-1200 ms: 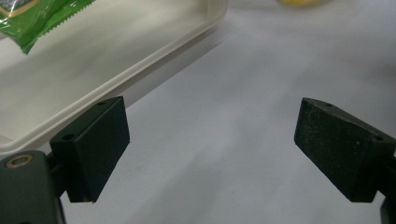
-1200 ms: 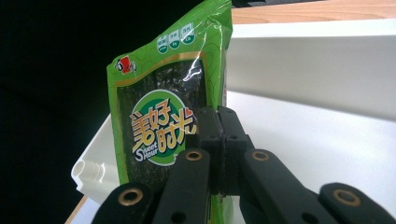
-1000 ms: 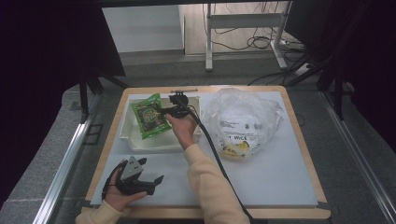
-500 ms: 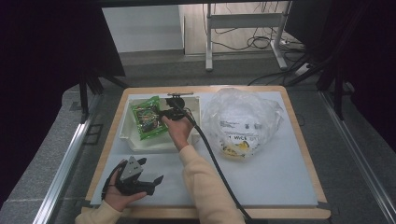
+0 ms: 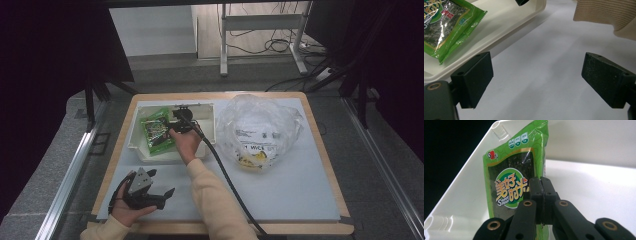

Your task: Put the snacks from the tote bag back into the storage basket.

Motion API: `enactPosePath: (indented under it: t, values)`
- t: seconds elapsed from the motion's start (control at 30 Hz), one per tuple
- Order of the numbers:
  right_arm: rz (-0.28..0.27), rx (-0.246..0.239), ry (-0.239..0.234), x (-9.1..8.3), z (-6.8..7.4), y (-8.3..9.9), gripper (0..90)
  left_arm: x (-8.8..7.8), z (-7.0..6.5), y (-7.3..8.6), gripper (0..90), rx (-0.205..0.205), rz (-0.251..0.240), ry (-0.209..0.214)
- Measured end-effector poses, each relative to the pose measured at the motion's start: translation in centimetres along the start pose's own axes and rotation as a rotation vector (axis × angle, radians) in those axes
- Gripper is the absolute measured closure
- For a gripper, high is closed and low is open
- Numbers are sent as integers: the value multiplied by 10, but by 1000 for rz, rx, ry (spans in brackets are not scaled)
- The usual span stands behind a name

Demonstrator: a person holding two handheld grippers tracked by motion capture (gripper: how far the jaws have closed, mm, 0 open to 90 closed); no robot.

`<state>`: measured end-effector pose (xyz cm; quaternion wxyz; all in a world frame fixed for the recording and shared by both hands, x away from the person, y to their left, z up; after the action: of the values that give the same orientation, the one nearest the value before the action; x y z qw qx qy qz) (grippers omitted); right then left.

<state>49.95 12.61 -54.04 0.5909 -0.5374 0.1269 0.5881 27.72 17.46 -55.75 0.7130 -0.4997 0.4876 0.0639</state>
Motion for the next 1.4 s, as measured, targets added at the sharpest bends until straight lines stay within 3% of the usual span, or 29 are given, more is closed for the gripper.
enactPosePath:
  t: [0.1,0.2,0.33,0.53,0.73,1.0,1.4]
  values:
    - [5,-11,6,2,0,1,879,0,0,0,102,1,1,-1]
    - [40,-57,84,4,-2,4,705,0,1,0,102,1,2,0]
    - [63,-51,53,1,-1,6,552,0,1,0,102,-1,2,-2]
    - [51,-86,22,-12,-2,5,472,0,2,1,102,-1,4,-4]
    - [30,-169,1,-27,2,6,430,1,1,1,101,6,11,-4]
    - [-1,-226,-7,-49,5,10,433,1,2,2,101,5,12,-5]
    - [-67,-306,-17,-108,-12,34,443,4,3,1,97,1,25,-24]
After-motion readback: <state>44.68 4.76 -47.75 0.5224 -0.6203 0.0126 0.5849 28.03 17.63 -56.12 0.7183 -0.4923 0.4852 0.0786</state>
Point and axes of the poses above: each handheld gripper's, and its own axes: x roughly forward along the jaws, y roughly out of its underside, z roughly to its left, the point moved 7 cm from there along x, roughly forward along the jaws, and after that the axes turned 15 degrees about z, right-handed, at the moved point
